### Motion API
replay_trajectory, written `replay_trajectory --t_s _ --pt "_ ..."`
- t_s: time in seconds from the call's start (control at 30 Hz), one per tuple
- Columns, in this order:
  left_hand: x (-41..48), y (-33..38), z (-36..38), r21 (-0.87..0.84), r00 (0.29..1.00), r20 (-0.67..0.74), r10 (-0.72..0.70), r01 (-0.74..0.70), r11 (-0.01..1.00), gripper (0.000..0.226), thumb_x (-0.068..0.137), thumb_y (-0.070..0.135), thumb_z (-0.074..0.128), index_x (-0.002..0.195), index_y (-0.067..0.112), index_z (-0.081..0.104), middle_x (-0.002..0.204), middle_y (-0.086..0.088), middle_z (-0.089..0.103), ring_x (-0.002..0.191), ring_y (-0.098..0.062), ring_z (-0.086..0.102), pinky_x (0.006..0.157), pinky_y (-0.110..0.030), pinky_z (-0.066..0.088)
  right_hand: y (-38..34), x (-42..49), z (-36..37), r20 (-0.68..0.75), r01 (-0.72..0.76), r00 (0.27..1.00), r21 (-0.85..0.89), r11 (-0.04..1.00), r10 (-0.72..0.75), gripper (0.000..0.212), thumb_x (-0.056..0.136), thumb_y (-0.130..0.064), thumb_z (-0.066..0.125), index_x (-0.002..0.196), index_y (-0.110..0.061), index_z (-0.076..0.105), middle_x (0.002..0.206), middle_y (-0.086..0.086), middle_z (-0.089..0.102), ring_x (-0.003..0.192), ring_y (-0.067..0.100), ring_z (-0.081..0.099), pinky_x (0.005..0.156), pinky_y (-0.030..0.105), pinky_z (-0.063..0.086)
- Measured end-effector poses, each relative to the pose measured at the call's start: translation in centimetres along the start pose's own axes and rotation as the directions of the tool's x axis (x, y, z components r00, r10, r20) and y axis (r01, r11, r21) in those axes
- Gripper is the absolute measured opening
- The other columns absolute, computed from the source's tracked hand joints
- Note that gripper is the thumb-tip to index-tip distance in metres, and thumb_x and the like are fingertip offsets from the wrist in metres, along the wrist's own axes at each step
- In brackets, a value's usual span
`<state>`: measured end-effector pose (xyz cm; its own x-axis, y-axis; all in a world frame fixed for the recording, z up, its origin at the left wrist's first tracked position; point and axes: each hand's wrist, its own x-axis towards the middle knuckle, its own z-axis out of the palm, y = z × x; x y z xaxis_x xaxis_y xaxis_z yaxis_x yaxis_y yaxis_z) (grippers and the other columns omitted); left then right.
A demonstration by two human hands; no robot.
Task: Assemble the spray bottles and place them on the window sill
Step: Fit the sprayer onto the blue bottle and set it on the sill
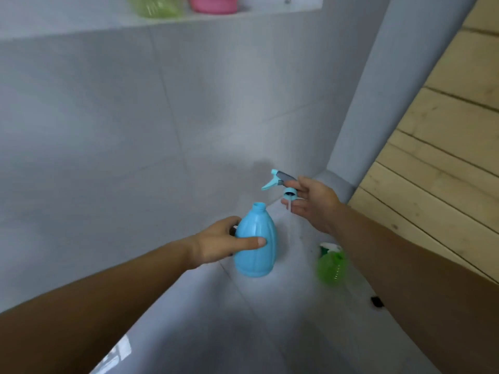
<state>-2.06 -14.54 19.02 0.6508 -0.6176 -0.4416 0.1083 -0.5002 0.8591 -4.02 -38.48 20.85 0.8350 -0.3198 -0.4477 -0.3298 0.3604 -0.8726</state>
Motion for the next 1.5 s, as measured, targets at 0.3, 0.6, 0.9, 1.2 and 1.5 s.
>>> replay_trajectory --t_s 0.3,0.6,0.9,1.2,1.5 --pt "-10.8 4.6 -1.6 0.046 0.999 0.026 0.03 -0.031 0.998 0.07 0.074 0.052 0.085 0.132 0.024 0.058 0.125 -0.002 0.072 0.11 -0.016 0.074 0.085 -0.029 0.063 -8.5 -13.0 4.8 0.096 0.316 0.942 0.064 0.946 -0.321 0.042 0.099 -0.031 0.046 0.134 -0.01 0.057 0.116 0.006 0.055 0.111 0.027 0.061 0.086 0.035 0.052" --pt "-15.7 4.5 -1.0 0.116 0.998 0.062 0.004 -0.011 0.993 0.076 0.064 0.058 0.084 0.129 0.027 0.058 0.125 -0.001 0.07 0.112 -0.018 0.073 0.095 -0.044 0.062 -8.5 -17.9 7.2 0.104 0.474 0.874 0.021 0.88 -0.474 0.04 0.101 -0.036 0.045 0.132 -0.017 0.061 0.139 0.003 0.053 0.121 0.02 0.061 0.098 0.037 0.052" --pt "-15.8 5.5 -1.0 0.043 0.995 0.094 -0.017 0.013 0.999 0.073 0.076 0.063 0.075 0.138 0.029 0.056 0.129 0.002 0.07 0.116 -0.015 0.071 0.091 -0.043 0.064 -5.9 -17.4 7.7 0.201 0.436 0.886 -0.048 0.899 -0.419 0.038 0.101 -0.034 0.045 0.131 -0.017 0.06 0.135 0.001 0.058 0.124 0.019 0.059 0.106 0.041 0.047" --pt "-15.3 7.1 0.2 -0.065 0.999 -0.017 0.027 -0.029 0.997 0.052 0.09 0.057 0.064 0.135 0.031 0.057 0.123 0.004 0.073 0.105 -0.01 0.072 0.078 -0.033 0.064 -4.1 -17.5 7.4 0.236 0.437 0.881 -0.07 0.897 -0.411 0.019 0.097 -0.009 0.055 0.106 -0.01 0.071 0.106 0.012 0.073 0.096 0.019 0.071 0.084 0.028 0.058" --pt "-15.3 6.9 -0.3 0.005 0.997 -0.056 0.062 -0.061 0.998 0.054 0.088 0.059 0.067 0.134 0.032 0.056 0.123 0.004 0.072 0.11 -0.014 0.072 0.088 -0.043 0.065 -3.7 -17.0 8.1 0.231 0.375 0.905 -0.036 0.926 -0.358 0.036 0.086 -0.004 0.069 0.107 -0.019 0.044 0.109 0.023 0.072 0.105 0.037 0.069 0.098 0.05 0.052"
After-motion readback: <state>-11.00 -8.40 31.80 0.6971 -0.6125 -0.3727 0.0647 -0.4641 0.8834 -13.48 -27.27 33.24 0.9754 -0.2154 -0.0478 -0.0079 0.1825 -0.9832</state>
